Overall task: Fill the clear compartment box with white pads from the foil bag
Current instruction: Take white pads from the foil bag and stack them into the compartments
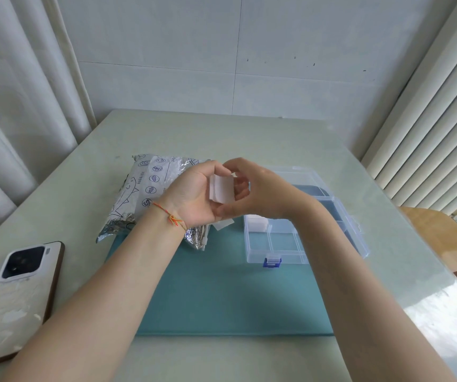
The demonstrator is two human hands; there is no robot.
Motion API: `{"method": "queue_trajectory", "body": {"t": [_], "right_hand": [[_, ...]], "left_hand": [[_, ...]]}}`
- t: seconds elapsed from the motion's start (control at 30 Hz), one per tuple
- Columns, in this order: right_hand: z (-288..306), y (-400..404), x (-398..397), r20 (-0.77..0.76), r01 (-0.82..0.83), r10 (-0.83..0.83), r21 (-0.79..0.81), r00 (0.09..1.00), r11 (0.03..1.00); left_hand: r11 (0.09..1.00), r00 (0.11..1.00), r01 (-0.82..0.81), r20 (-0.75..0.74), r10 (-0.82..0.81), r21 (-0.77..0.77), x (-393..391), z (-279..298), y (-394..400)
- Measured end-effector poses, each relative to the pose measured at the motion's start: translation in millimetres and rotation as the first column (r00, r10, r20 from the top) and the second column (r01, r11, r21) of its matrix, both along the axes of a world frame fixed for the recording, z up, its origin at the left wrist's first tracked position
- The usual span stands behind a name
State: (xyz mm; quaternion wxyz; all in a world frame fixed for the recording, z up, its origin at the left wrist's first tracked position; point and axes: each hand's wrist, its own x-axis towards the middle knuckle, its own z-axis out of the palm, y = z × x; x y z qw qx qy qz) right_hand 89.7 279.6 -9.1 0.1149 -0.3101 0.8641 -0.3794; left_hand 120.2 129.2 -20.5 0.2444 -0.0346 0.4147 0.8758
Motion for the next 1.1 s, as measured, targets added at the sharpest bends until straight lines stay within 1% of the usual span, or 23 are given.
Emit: {"method": "queue_trajectory", "body": {"t": [0.07, 0.13, 0.23, 0.3, 0.37, 0.47, 0.53, 0.6, 0.67, 0.73, 0.83, 0.9, 0.97, 1.1], "right_hand": [[-2, -1, 0, -0.009, 0.026, -0.027, -0.02, 1.0, 0.999], [-1, -1, 0, -0.06, 0.041, -0.041, -0.006, 0.997, 0.999], [0, -1, 1, -0.133, 0.031, -0.021, 0.067, 0.991, 0.997], [0, -2, 3, -0.195, 0.036, -0.009, 0.136, 0.981, 0.99], [1, -3, 4, -0.237, 0.043, -0.005, 0.157, 0.972, 0.987], [2, -6, 7, -0.262, 0.037, 0.0, 0.137, 0.965, 0.99], [3, -6, 8, -0.244, 0.027, 0.002, 0.116, 0.97, 0.993], [4, -6, 10, -0.233, 0.017, 0.013, 0.127, 0.972, 0.992], [4, -7, 11, -0.259, 0.022, 0.014, 0.134, 0.966, 0.991], [5, -9, 12, -0.282, 0.026, 0.0, 0.091, 0.959, 0.995], [6, -9, 12, -0.226, -0.011, 0.023, 0.052, 0.974, 0.999], [9, -4, 11, -0.138, -0.036, 0.044, 0.059, 0.99, 0.998], [12, 4, 7, -0.08, -0.026, 0.029, 0.04, 0.996, 0.999], [18, 9, 2, -0.028, 0.036, -0.04, -0.128, 0.999, 0.991]], "left_hand": [[1.0, 1.0, 0.025, 0.004, -0.025, -0.009, 0, -1, 1], [0.999, 1.0, 0.003, 0.006, -0.003, -0.051, -1, -4, 2], [0.99, 0.999, -0.04, -0.001, 0.04, -0.137, -2, -6, 4], [0.984, 0.998, -0.069, -0.003, 0.07, -0.163, -2, -7, 6], [0.978, 0.996, -0.09, -0.003, 0.091, -0.189, -1, -7, 8], [0.98, 0.996, -0.09, 0.001, 0.092, -0.175, -1, -6, 8], [0.987, 0.999, -0.051, 0.0, 0.052, -0.152, -1, -7, 6], [0.987, 1.0, -0.025, -0.007, 0.024, -0.159, -2, -8, 6], [0.987, 1.0, -0.013, 0.003, 0.014, -0.16, -3, -10, 8], [0.988, 0.999, -0.016, 0.031, 0.021, -0.156, -3, -10, 10], [0.979, 0.997, -0.044, 0.05, 0.055, -0.2, 0, -10, 13], [0.964, 0.997, -0.066, 0.019, 0.073, -0.258, 1, -10, 14], [0.948, 0.997, -0.07, -0.016, 0.069, -0.312, 2, -9, 13], [0.931, 0.997, -0.026, -0.072, 0.0, -0.364, 2, -5, 9]]}}
